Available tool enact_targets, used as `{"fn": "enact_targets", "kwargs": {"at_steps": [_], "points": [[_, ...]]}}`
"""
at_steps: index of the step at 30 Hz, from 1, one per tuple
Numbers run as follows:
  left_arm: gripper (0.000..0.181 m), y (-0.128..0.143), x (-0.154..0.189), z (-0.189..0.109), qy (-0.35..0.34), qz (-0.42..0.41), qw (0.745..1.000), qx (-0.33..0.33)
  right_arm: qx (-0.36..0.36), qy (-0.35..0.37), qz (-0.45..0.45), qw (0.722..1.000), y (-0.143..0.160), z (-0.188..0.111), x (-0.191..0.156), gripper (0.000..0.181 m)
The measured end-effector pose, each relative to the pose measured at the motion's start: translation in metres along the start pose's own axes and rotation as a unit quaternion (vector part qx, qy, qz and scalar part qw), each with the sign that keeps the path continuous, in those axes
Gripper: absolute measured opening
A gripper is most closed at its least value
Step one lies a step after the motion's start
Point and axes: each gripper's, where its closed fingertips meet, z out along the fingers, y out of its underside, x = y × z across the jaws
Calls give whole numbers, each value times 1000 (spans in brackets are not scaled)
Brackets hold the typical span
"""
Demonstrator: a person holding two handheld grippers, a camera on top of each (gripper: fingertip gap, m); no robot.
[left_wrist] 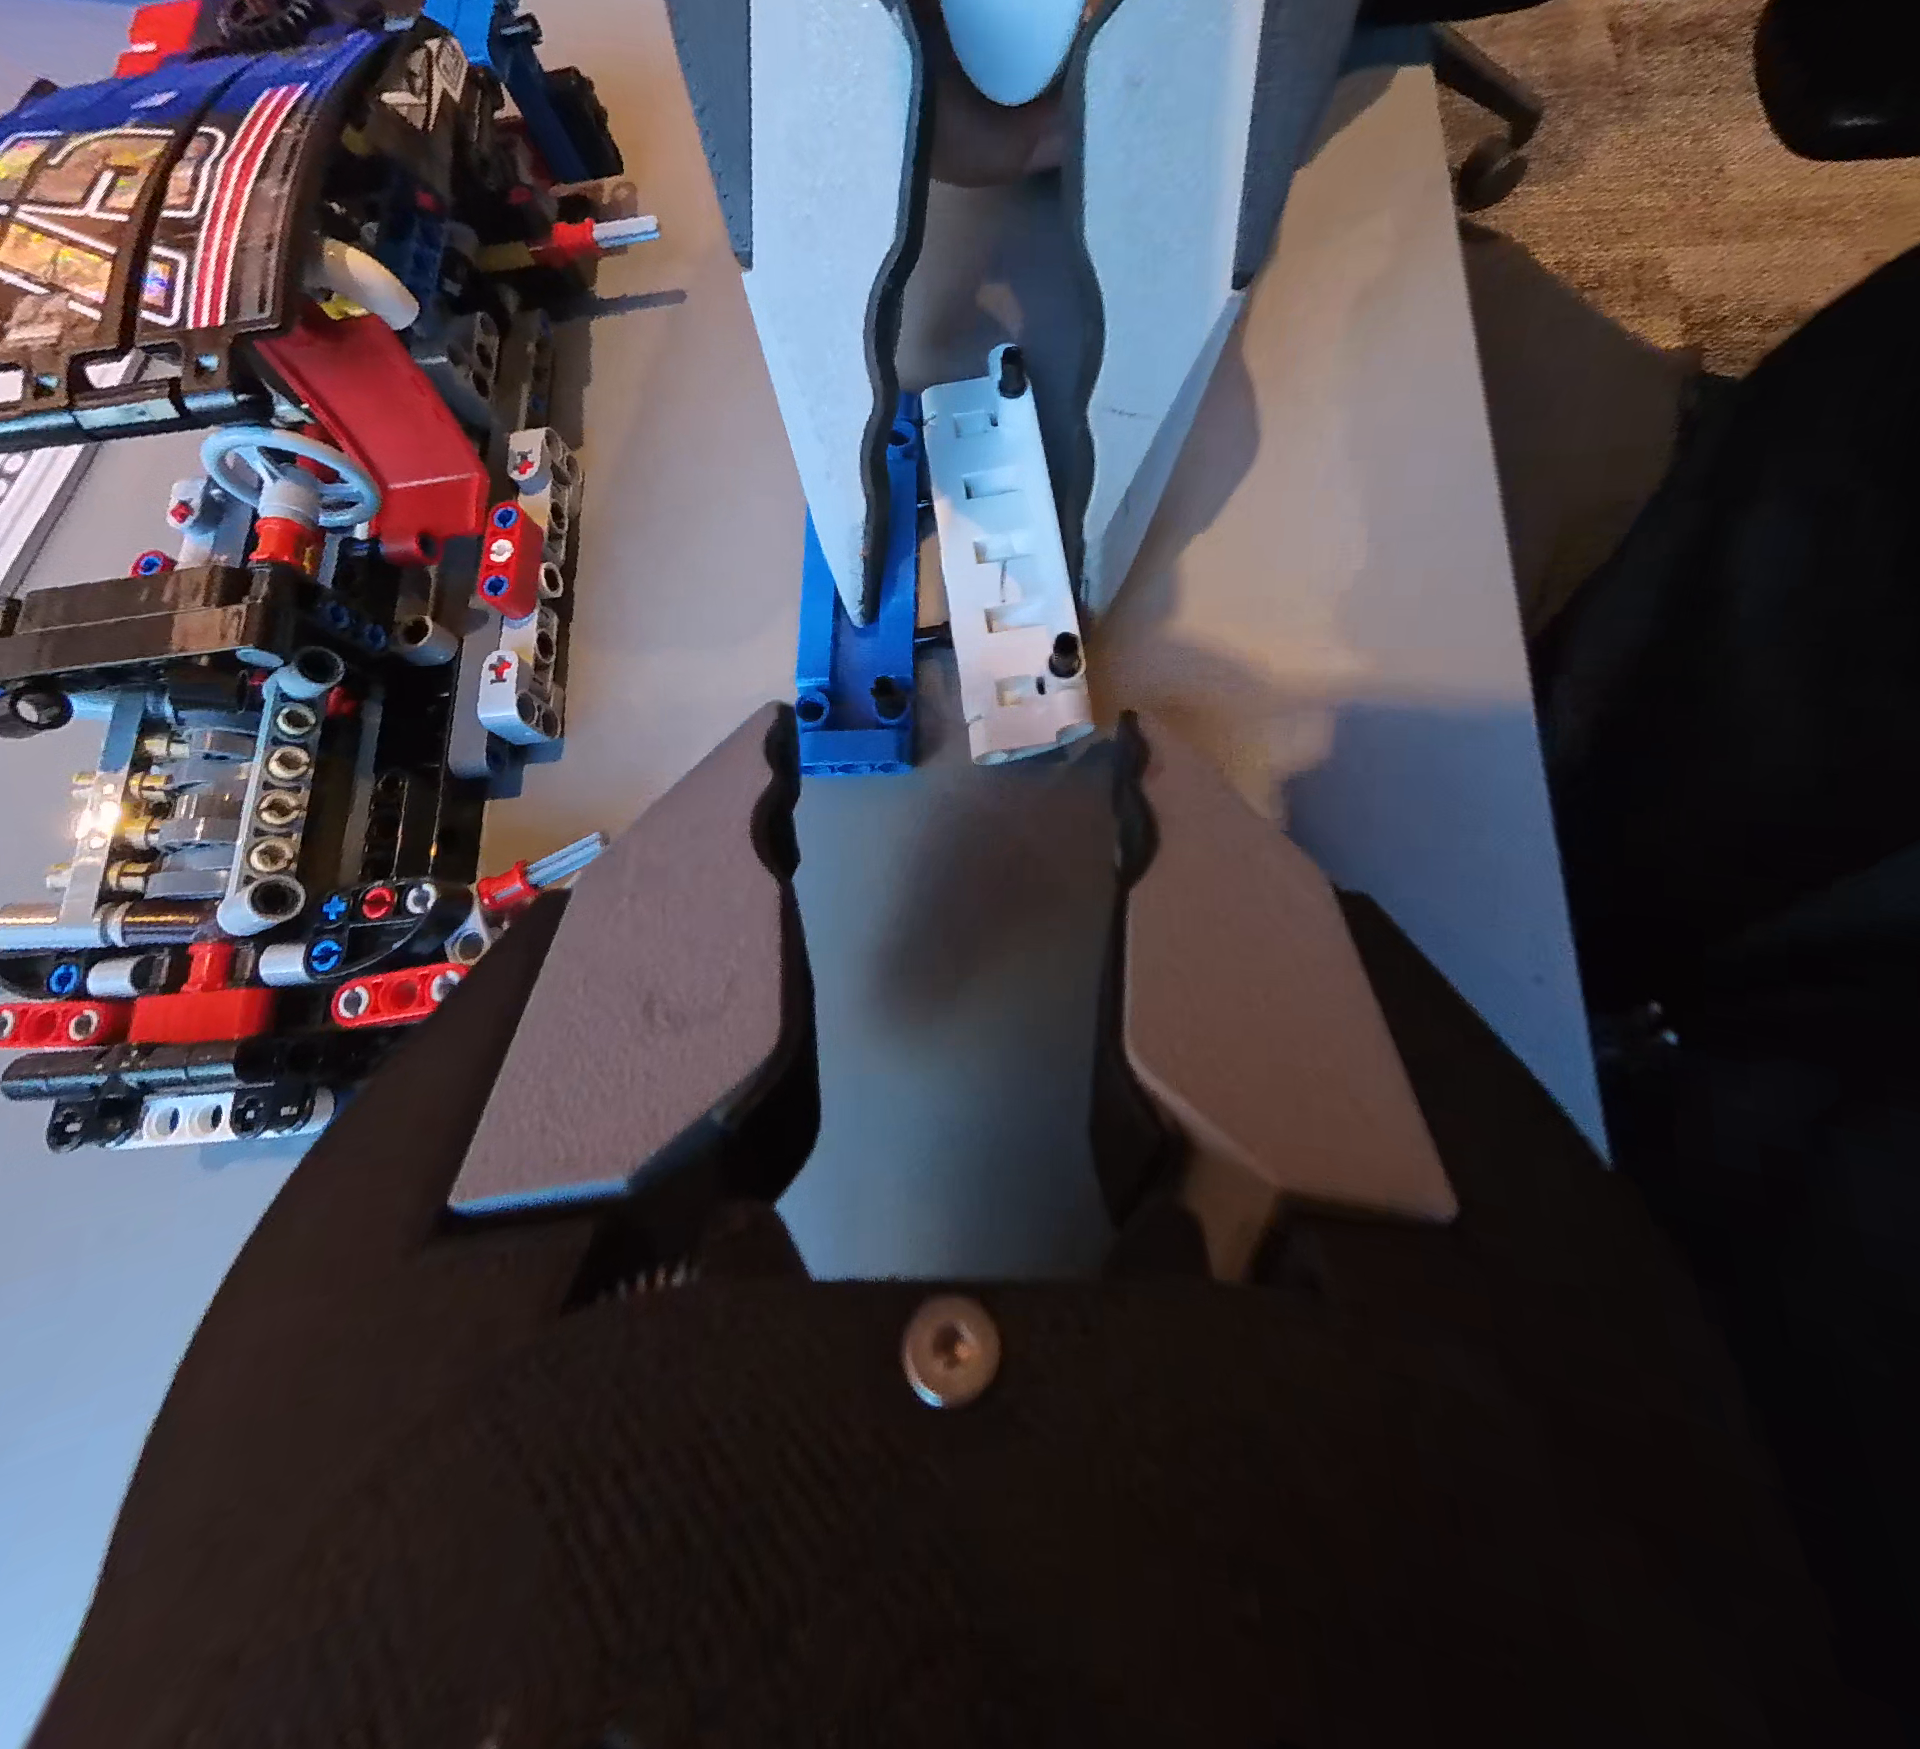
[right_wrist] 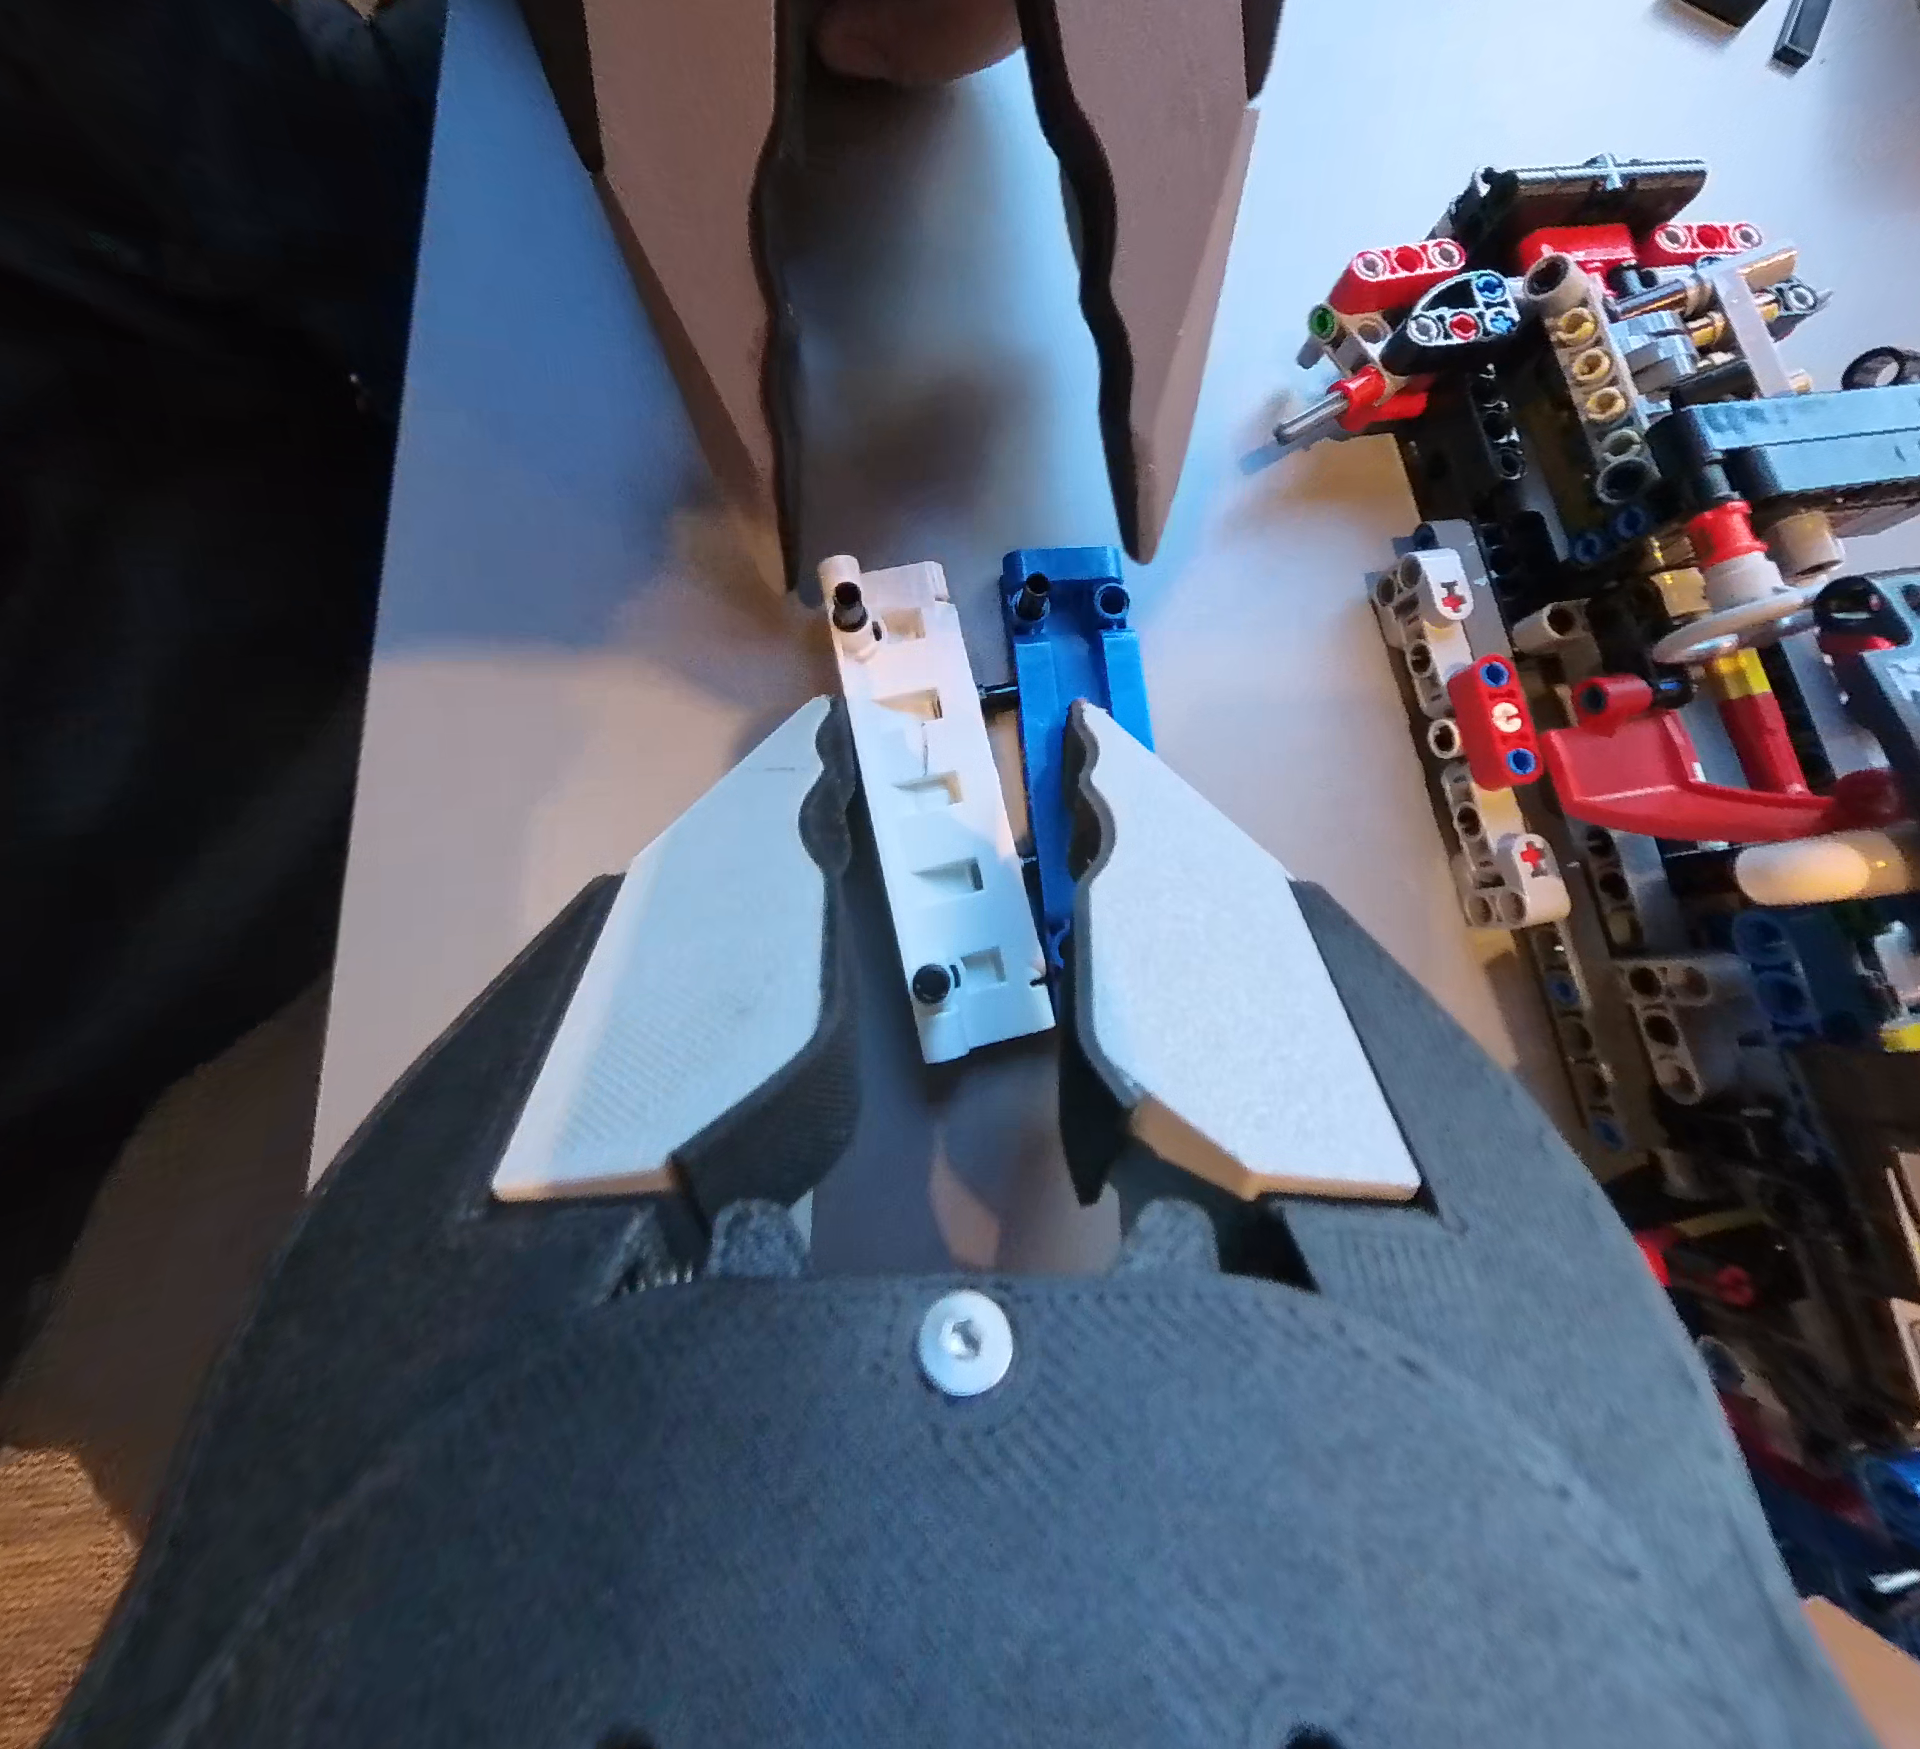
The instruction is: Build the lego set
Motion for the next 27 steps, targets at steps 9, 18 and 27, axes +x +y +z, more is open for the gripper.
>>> {"fn": "enact_targets", "kwargs": {"at_steps": [9,18,27], "points": [[57,-2,10,10,20,25,999,-18,-4,2,-2,1000,0,0,1,39],[48,-1,7,14,48,-16,998,-28,-10,1,-3,1000,0,1,0,39],[37,-1,4,15,32,-22,999,-28,-21,7,-23,999,0,2,2,32]]}}
